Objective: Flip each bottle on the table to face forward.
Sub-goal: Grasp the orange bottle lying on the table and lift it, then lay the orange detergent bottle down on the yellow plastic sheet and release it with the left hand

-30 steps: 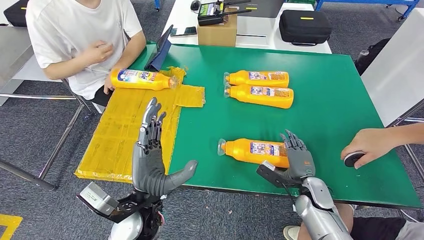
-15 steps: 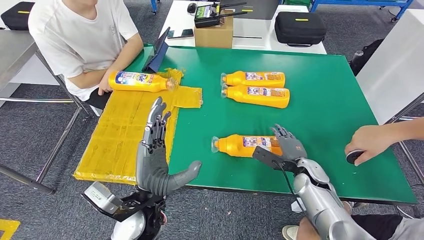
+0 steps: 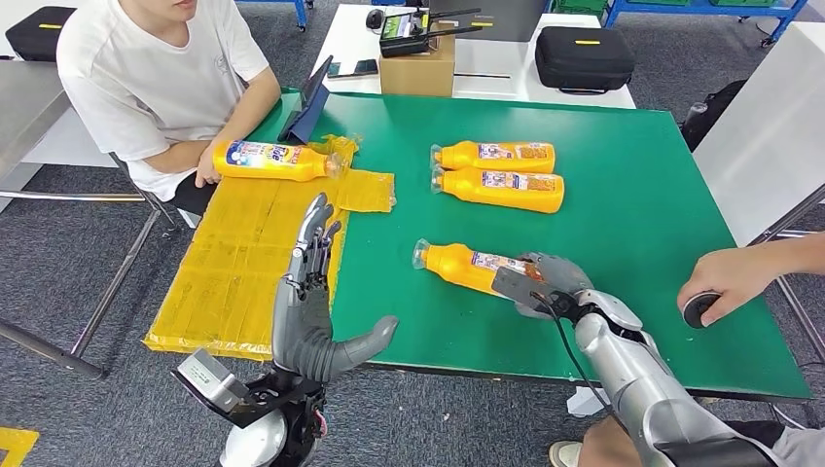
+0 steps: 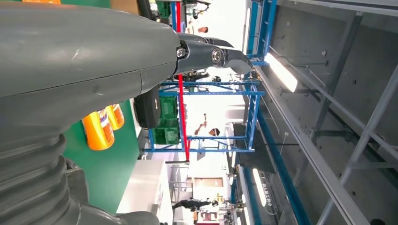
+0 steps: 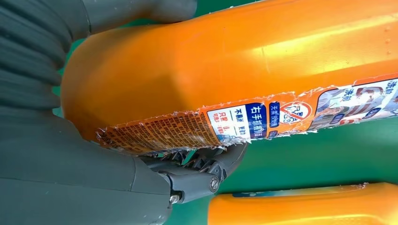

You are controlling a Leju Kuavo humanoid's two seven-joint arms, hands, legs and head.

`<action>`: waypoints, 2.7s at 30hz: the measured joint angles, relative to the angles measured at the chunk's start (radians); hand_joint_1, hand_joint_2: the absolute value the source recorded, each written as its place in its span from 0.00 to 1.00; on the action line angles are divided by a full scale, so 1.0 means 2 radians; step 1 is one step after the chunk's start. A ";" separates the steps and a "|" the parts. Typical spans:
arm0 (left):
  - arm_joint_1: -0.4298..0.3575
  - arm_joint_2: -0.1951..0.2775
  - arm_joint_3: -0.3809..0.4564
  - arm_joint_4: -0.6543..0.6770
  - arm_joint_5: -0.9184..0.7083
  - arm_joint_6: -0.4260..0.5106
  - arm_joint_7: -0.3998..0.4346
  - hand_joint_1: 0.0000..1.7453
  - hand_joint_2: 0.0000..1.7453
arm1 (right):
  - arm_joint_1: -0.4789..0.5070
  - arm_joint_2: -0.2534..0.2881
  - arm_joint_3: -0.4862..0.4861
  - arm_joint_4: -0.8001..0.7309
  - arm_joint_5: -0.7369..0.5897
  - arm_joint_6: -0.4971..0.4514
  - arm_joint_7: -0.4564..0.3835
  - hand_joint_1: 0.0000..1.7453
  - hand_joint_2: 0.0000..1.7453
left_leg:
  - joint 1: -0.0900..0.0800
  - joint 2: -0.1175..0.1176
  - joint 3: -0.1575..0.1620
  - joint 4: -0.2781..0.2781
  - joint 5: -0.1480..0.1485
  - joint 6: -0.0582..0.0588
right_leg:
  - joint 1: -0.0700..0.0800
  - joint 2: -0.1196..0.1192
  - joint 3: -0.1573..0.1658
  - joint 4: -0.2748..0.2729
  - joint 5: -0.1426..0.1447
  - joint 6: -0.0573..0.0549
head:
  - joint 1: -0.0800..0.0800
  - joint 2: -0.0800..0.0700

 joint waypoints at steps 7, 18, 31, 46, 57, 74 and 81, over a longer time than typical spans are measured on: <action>0.000 0.000 0.000 0.000 0.000 0.000 0.000 0.00 1.00 | 0.000 -0.001 0.000 0.002 -0.004 0.001 -0.004 1.00 1.00 | 0.000 0.000 0.000 0.000 0.000 0.000 | 0.000 0.000 0.000 0.000 0.000 0.000 | 0.000 0.000; 0.014 0.000 0.002 -0.002 -0.004 -0.001 -0.001 0.00 1.00 | 0.068 0.007 -0.020 -0.057 -0.133 -0.097 -0.115 1.00 1.00 | 0.000 -0.001 -0.002 0.000 0.000 0.000 | 0.000 -0.001 -0.001 0.000 0.000 0.000 | 0.000 0.000; 0.072 0.017 0.005 0.012 0.030 -0.035 -0.007 0.00 1.00 | 0.276 0.086 -0.077 -0.437 -0.335 -0.210 -0.218 1.00 1.00 | 0.001 -0.003 -0.012 0.000 0.000 0.000 | 0.000 -0.003 -0.010 0.000 -0.001 0.000 | 0.000 0.000; 0.065 0.035 -0.018 0.045 0.123 -0.174 0.044 0.00 1.00 | 0.296 0.111 0.022 -0.503 -0.278 -0.174 -0.250 1.00 1.00 | 0.001 -0.003 -0.012 0.000 0.000 0.000 | 0.000 -0.003 -0.010 0.000 -0.001 -0.001 | 0.000 0.000; 0.056 0.035 -0.019 0.054 0.133 -0.197 0.046 0.00 1.00 | 0.285 0.109 0.057 -0.484 -0.258 -0.151 -0.244 1.00 1.00 | 0.000 -0.003 -0.013 0.000 0.000 0.000 | 0.000 -0.003 -0.010 0.000 -0.001 -0.001 | 0.000 0.000; 0.050 0.015 0.015 0.053 0.093 -0.163 0.034 0.00 1.00 | 0.233 0.108 0.102 -0.422 -0.224 -0.144 -0.221 1.00 1.00 | 0.000 -0.003 -0.013 0.000 0.001 0.000 | 0.000 -0.003 -0.011 0.000 -0.001 -0.001 | 0.000 0.000; 0.034 -0.001 0.023 0.033 0.026 -0.068 0.007 0.00 1.00 | 0.260 0.108 0.118 -0.422 -0.218 -0.140 -0.215 1.00 1.00 | 0.001 -0.003 -0.013 0.000 0.001 0.000 | 0.000 -0.003 -0.011 0.000 -0.001 -0.001 | 0.000 0.000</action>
